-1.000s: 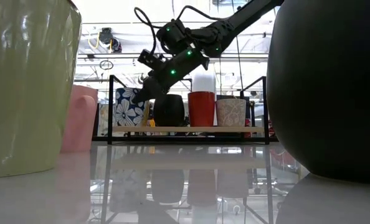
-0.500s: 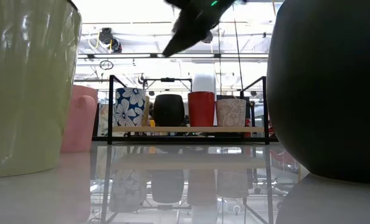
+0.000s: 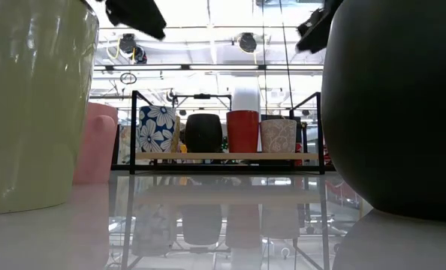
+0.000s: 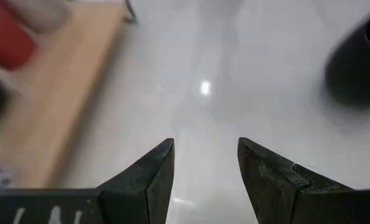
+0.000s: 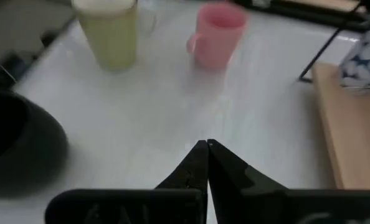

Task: Place coffee mugs
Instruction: Put the pink mug on the shelf

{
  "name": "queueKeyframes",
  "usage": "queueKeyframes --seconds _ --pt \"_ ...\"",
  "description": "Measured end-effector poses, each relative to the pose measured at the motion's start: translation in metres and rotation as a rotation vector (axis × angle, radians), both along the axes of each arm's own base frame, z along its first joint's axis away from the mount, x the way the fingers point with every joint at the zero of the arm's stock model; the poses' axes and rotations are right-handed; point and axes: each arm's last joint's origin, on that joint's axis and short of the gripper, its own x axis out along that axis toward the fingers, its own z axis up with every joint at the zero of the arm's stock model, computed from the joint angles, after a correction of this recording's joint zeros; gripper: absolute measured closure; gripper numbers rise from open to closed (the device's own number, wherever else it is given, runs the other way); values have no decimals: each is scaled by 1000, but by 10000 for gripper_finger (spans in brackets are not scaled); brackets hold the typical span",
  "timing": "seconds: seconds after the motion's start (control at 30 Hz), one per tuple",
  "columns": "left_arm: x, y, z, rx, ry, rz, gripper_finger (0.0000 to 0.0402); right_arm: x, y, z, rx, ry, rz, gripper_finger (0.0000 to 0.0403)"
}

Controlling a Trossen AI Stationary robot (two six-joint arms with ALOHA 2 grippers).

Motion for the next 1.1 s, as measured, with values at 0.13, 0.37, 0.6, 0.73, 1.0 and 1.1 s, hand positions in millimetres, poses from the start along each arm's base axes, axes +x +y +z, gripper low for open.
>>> queueKeyframes --seconds 0.13,0.37,0.6,0.73,1.0,1.1 --pt "6 3 -15 -38 98 -2 220 -25 -2 11 81 -77 -55 403" --pt "-4 9 -30 -68 251 178 219 -50 -5 3 215 -141 -181 403" --pt "-25 -10 -35 -191 333 328 219 -49 -6 -3 246 -207 -231 403" --pt "-34 -22 -36 -222 353 364 219 -47 -6 2 255 -271 -221 403" --pt "-41 -35 -35 -103 359 206 219 -47 1 3 245 -271 -172 403" --pt "-41 -35 -35 -52 369 146 219 -47 4 3 230 -273 -149 403"
